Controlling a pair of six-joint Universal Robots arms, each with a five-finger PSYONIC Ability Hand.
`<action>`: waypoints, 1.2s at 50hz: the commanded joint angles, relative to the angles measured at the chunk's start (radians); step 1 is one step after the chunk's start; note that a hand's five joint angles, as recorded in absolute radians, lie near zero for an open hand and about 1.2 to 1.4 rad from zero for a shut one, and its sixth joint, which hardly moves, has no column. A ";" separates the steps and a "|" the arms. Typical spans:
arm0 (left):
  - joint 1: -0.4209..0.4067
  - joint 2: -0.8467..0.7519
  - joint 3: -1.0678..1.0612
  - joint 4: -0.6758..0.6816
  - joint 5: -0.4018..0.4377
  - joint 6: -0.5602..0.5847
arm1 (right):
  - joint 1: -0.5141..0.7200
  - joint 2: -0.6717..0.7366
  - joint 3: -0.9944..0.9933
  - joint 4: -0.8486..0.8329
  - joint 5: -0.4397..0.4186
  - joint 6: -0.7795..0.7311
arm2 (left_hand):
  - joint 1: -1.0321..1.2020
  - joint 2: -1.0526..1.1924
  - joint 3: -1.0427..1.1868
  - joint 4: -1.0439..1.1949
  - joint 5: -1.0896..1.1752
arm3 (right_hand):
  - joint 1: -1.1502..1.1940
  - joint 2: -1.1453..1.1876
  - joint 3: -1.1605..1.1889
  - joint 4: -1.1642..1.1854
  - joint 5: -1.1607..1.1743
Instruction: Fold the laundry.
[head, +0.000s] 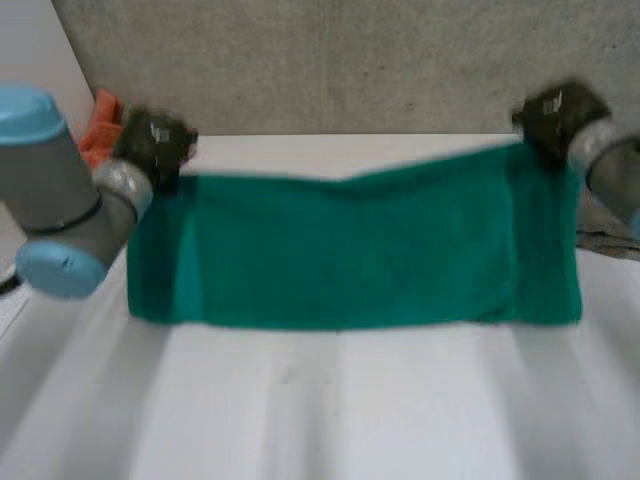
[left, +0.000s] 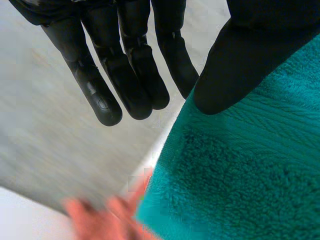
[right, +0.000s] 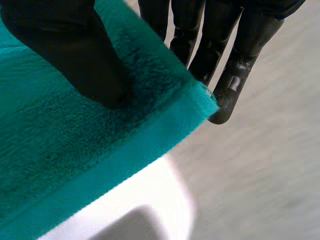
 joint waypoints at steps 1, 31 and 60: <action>-0.014 0.027 0.194 0.423 -0.010 -0.013 | 0.036 -0.023 -0.197 -0.407 0.038 0.176 | 0.248 0.200 0.203 0.194 0.251 | 0.413 0.226 0.215 0.208 0.230; 0.004 0.101 -0.564 0.419 -0.019 -0.122 | 0.048 -0.011 0.467 -0.303 -0.100 0.035 | 0.248 0.200 0.203 0.194 0.251 | 0.413 0.226 0.215 0.208 0.230; 0.034 0.365 -0.709 -0.003 -0.014 0.218 | -0.136 -0.235 0.714 0.062 -0.122 -0.199 | 0.248 0.200 0.203 0.194 0.251 | 0.413 0.226 0.215 0.208 0.230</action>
